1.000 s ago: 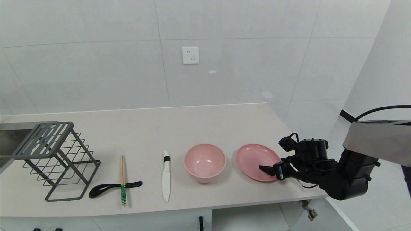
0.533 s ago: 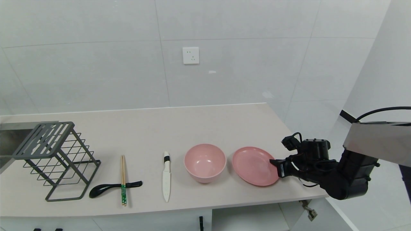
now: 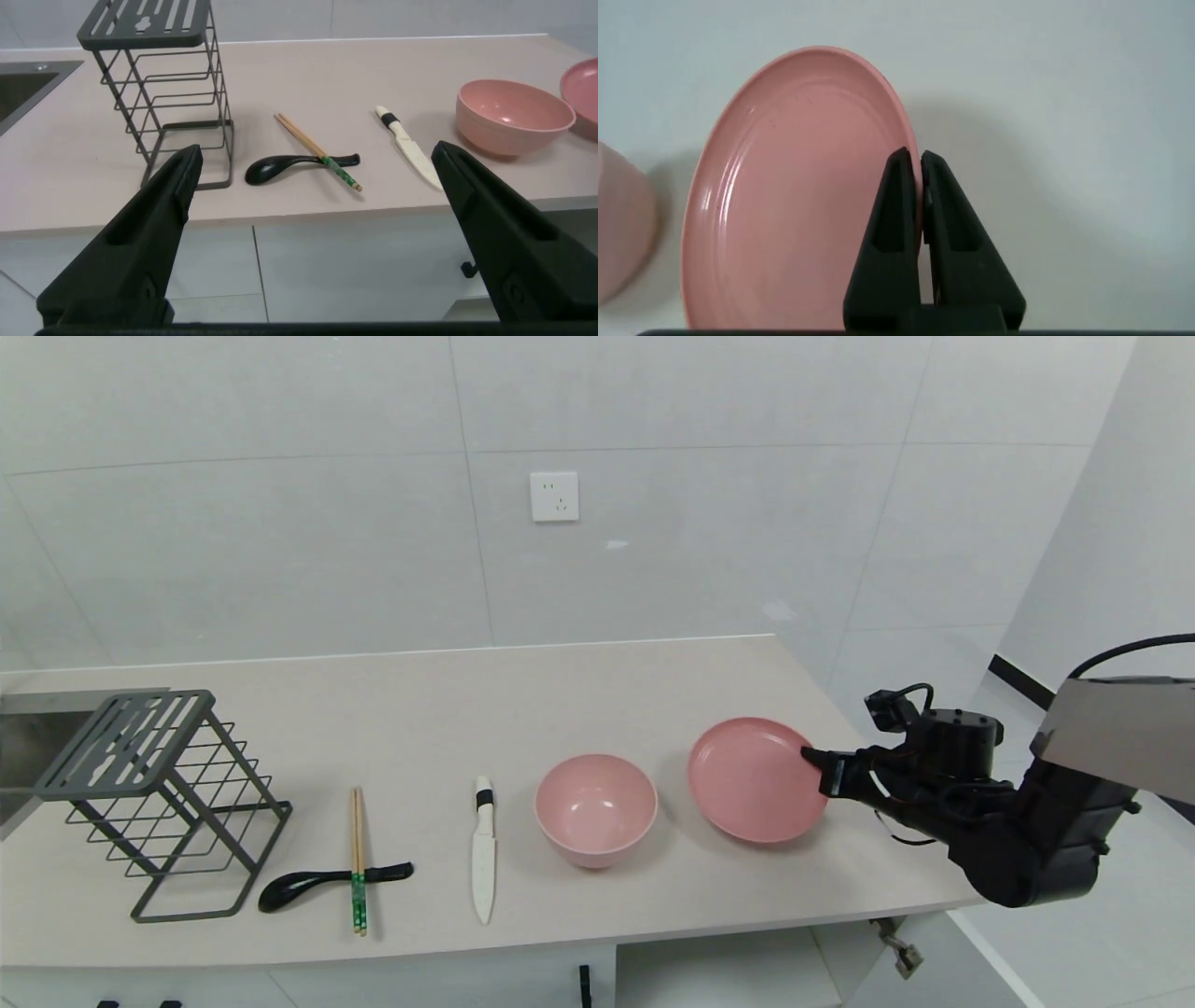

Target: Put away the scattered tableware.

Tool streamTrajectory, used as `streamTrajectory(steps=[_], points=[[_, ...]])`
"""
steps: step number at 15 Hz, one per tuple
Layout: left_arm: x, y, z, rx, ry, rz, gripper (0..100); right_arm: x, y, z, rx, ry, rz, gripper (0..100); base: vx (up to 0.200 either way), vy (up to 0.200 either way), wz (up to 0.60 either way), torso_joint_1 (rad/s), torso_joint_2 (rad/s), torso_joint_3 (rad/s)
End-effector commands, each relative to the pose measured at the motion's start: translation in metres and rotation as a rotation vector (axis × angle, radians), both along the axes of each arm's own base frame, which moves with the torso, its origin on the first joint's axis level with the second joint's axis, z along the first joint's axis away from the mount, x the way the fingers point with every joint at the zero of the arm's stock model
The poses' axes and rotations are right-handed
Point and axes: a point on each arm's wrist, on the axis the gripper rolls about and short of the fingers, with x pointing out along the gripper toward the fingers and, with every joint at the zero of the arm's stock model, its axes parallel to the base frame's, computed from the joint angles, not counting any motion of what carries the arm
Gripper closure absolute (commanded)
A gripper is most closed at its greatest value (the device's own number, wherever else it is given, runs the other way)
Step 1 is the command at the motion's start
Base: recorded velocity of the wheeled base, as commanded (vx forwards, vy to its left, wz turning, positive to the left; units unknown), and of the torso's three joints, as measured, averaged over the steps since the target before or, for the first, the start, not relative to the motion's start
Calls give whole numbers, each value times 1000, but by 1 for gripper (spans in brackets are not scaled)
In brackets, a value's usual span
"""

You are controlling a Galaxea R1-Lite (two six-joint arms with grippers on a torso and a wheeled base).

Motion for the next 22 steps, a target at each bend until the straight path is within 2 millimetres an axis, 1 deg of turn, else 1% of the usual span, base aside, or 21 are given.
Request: streamTrajectory(steps=[1, 4, 5, 6, 8, 9, 11, 12, 13, 15, 16, 19, 20, 21, 22], points=[[0, 0, 0, 0, 1, 0, 0, -7, 0, 17, 34, -47, -4, 100, 0, 0, 0, 0, 0, 0], [0, 0, 0, 0, 3, 0, 0, -22, 0, 24, 61, -133, -2, 100, 0, 0, 0, 0, 0, 0], [0, 0, 0, 2, 1, 0, 0, -30, 3, 26, 67, -171, 10, 100, 0, 0, 0, 0, 0, 0], [0, 0, 0, 3, 3, 0, 0, -40, 3, 23, 55, -142, 15, 100, 0, 0, 0, 0, 0, 0], [0, 0, 0, 5, 3, 0, 0, -56, 7, 34, 52, -140, 31, 100, 0, 0, 0, 0, 0, 0], [0, 0, 0, 7, 2, 0, 0, -73, 11, 49, 53, -157, 51, 100, 0, 0, 0, 0, 0, 0], [0, 0, 0, 7, 1, -1, 0, -99, 13, 71, 65, -189, 76, 100, 0, 0, 0, 0, 0, 0], [0, 0, 0, 7, -1, -1, 0, -105, 12, 79, 70, -208, 77, 100, 0, 0, 0, 0, 0, 0], [0, 0, 0, 7, 1, -1, 0, -110, 9, 88, 75, -237, 68, 100, 0, 0, 0, 0, 0, 0], [0, 0, 0, 14, -1, -3, 0, -120, 1, 96, 77, -260, 45, 100, 0, 0, 0, 0, 0, 0], [0, 0, 0, 23, -1, -9, 0, -123, -2, 104, 79, -290, 35, 100, 0, 0, 0, 0, 0, 0], [0, -2, 2, 55, -17, -90, 0, -126, -4, 112, 78, -327, 33, 100, 0, 0, 0, 0, 0, 0], [-1, -2, 13, 58, -126, -90, 0, -127, -5, 112, 77, -327, 31, 100, 0, 0, 0, 0, 0, 0], [-8, -2, 39, 66, -391, -86, 0, -126, -5, 113, 78, -330, 30, 100, 0, 0, 0, 0, 0, 0], [-7, -2, 37, 60, -375, -90, 0, -127, -4, 112, 78, -327, 36, 100, 0, 0, 0, 0, 0, 0]])
